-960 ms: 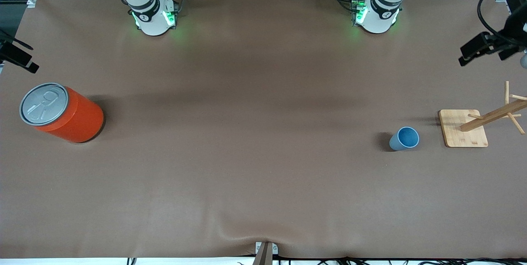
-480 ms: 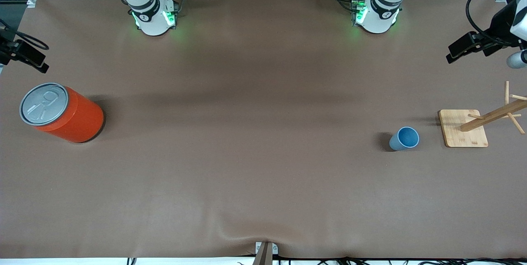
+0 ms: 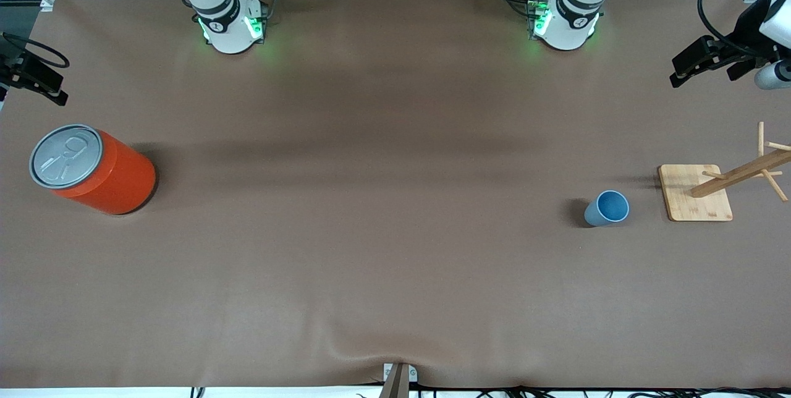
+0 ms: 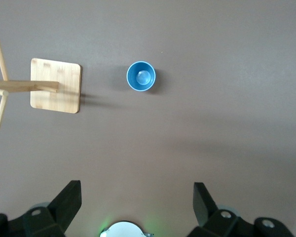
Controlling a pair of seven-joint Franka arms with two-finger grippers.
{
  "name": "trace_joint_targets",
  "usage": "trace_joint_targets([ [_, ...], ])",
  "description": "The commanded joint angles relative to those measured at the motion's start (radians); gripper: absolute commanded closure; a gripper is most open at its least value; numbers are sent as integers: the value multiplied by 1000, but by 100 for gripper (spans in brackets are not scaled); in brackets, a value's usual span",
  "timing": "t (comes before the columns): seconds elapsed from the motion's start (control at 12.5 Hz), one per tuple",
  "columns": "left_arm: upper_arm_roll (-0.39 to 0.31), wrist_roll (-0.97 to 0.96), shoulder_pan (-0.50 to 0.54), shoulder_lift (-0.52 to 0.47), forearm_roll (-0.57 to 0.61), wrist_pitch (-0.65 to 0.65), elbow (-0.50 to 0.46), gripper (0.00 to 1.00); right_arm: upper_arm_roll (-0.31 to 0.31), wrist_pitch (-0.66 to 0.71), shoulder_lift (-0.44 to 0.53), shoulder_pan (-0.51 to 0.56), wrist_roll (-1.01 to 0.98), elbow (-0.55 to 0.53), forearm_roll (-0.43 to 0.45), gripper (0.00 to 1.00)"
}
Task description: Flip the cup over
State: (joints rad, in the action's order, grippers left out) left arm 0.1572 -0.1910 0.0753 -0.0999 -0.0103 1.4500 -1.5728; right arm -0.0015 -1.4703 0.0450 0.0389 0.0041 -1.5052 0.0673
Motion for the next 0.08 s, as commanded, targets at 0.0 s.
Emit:
trace_joint_targets([
  [0.0,5,22,4,-6,21,9,5,0,8,1,15,22,-23,-13,-50,0],
])
